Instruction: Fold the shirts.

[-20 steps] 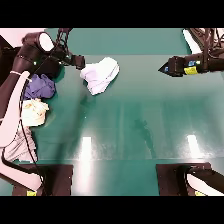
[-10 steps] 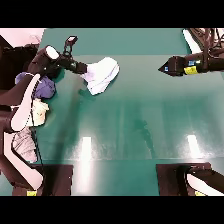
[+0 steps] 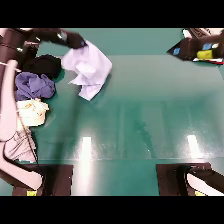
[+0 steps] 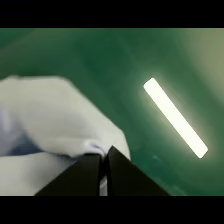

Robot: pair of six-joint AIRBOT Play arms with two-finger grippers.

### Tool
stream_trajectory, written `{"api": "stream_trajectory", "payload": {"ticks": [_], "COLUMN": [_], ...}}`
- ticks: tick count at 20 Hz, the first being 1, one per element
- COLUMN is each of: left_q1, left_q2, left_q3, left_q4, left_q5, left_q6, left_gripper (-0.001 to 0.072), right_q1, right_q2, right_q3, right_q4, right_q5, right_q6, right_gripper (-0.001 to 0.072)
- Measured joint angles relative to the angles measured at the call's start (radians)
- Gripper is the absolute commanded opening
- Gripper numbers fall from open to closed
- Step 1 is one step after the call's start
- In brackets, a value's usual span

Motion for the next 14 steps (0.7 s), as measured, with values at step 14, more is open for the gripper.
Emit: {"api": "stream_trajectory", "payload": {"ticks": [14], "left_q1": [-0.244], "left_q2": [0.386], "left_q3": [-0.141], "left_q4": [-0.060], "left_q5": [0.031], "left_q6": [0.047], "left_gripper": [0.0022], "right_q1": [-0.155], "right_q2": [0.000], "right_q3": [0.278], "right_q4": [-0.002], "right_q5": [0.127], "right_q6": [0.000], "right_gripper": [0.0013]}}
